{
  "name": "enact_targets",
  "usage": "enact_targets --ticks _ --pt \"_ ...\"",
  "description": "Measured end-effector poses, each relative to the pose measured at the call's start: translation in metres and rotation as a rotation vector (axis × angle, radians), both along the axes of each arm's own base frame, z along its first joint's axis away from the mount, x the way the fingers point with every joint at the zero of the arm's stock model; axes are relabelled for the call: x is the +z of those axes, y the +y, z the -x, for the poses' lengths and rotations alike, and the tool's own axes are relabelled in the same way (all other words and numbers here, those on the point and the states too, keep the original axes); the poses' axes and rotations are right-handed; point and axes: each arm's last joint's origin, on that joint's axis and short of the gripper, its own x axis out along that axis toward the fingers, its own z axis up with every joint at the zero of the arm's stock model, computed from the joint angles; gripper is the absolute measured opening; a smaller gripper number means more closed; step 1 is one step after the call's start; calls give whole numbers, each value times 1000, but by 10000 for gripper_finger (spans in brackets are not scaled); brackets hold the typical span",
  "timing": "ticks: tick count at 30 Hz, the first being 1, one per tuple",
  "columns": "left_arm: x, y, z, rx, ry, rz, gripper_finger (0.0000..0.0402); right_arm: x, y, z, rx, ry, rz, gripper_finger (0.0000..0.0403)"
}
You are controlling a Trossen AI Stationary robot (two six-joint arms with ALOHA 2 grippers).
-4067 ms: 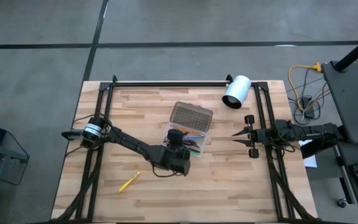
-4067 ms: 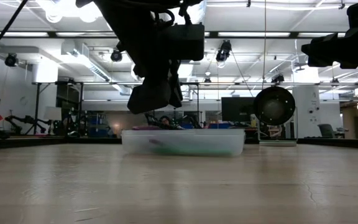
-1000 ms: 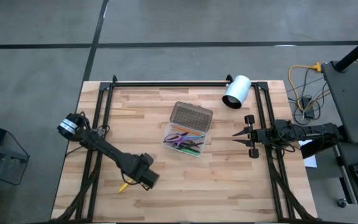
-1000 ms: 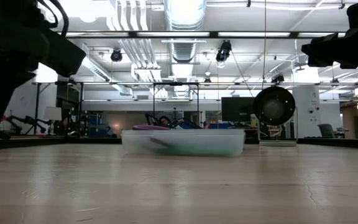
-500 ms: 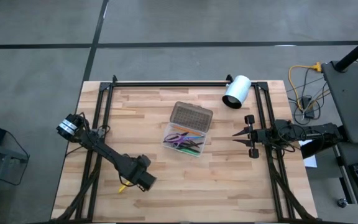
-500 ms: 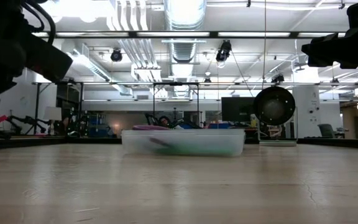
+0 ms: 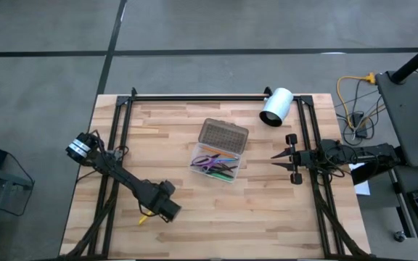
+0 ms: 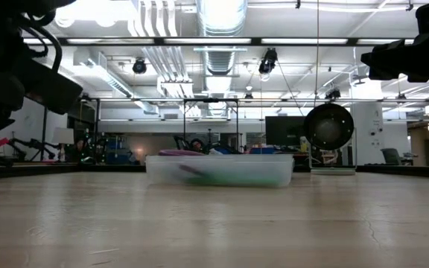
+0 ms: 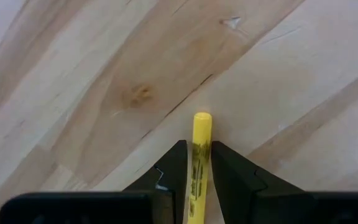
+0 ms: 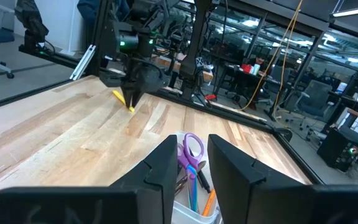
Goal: Pick & place school supplies into a supply box
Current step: Put the yellow pen into the supply box
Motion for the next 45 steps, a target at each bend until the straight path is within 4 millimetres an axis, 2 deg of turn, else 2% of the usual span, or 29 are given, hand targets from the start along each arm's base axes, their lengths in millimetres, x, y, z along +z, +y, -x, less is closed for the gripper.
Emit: enact_targets --ticks 7,12,19,26,31,40,45 --pt "-11 3 4 14 -23 22 58 0 0 0 0 -1 0 75" --pt "-11 3 5 14 -25 23 57 0 0 0 0 0 0 68" --pt "-11 3 5 14 -21 40 13 0 0 0 0 0 0 73" --pt "-10 3 5 -13 -27 42 10 0 0 0 0 0 0 81" --pt "-3 4 6 -51 -64 22 8 0 0 0 0 0 0 79" --pt "27 2 -8 -158 -147 -72 7 0 0 0 0 1 0 68" --pt "38 7 -14 -205 -159 -144 7 0 0 0 0 0 0 73"
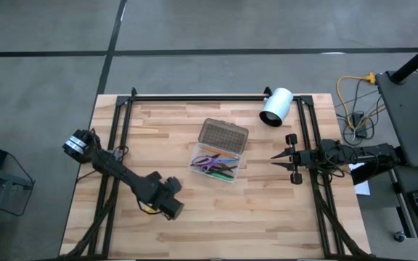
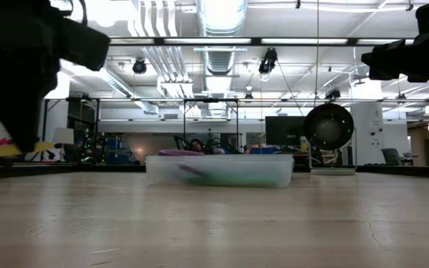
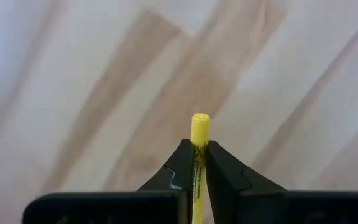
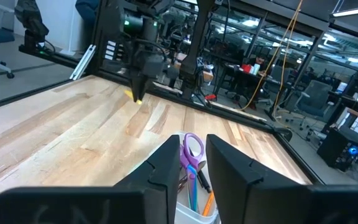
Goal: Pick & place school supplies into a supply box
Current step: Put the yellow pen into the supply box
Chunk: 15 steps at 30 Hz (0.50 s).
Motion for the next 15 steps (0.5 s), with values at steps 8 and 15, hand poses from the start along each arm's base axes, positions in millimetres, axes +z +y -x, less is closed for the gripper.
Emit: enact_targets --ticks 8,15 --pt "9 17 -14 -60 -55 -111 7 0 0 0 0 0 0 82" --pt "8 30 -29 -110 -59 -216 7 0 0 0 0 0 0 73"
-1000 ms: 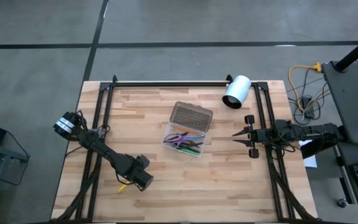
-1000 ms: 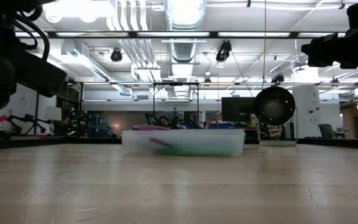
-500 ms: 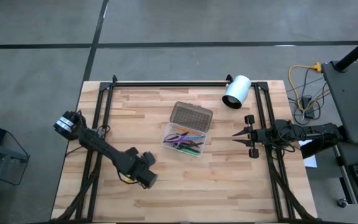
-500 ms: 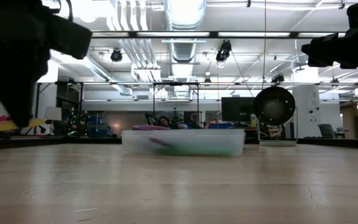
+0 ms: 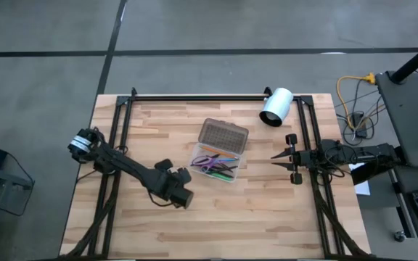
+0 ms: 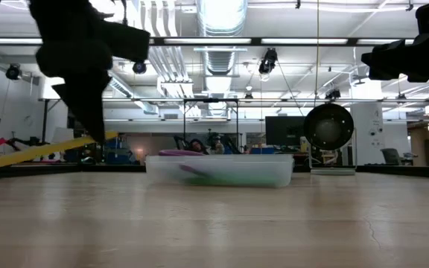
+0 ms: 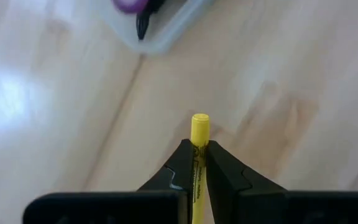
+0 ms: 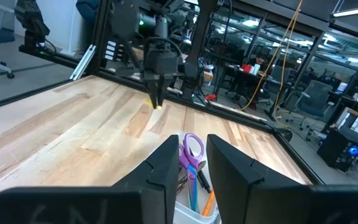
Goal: Pick & place school supplies into a supply box
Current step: Put the yellow pen into the supply box
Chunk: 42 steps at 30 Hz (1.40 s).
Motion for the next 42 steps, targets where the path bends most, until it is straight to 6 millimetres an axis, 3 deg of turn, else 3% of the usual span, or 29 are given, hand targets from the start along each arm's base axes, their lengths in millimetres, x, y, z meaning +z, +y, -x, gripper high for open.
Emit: enact_targets --ticks 14,22,33,42 --pt "10 -6 -74 -284 41 -241 7 0 0 0 0 0 0 79" --pt "20 -10 -115 -430 68 -502 8 0 0 0 0 -1 0 77" --pt "7 6 -127 -470 139 -632 10 0 0 0 0 -1 0 70" --pt "-3 3 -140 -552 65 -703 10 0 0 0 0 -1 0 82"
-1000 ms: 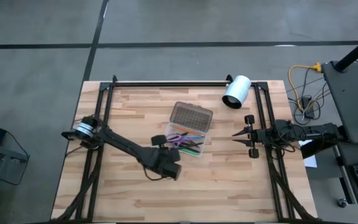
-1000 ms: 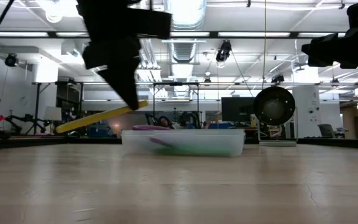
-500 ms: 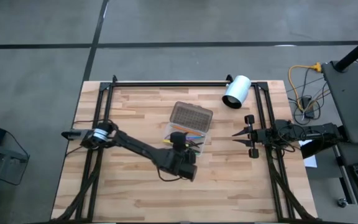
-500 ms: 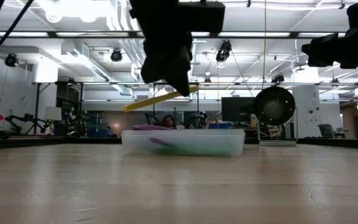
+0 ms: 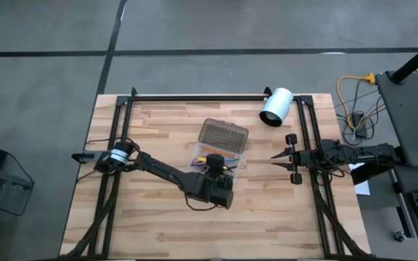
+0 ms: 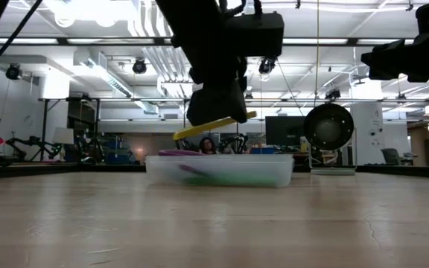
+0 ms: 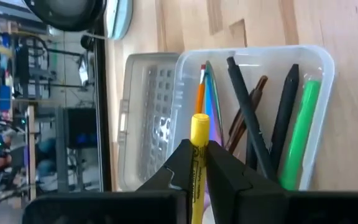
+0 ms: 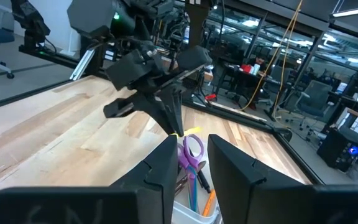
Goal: Pick & place school supplies into a supply box
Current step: Put the yellow pen into the supply box
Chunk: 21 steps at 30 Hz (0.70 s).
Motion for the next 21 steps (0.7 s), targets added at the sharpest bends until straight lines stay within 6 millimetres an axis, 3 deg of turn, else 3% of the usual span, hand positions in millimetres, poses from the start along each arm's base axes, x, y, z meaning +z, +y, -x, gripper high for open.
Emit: enact_targets --ticks 13,21 --pt "-9 9 -2 11 -22 -14 13 0 0 0 0 1 0 68" --pt "-10 9 -2 12 -20 -15 46 0 0 0 0 1 0 78"
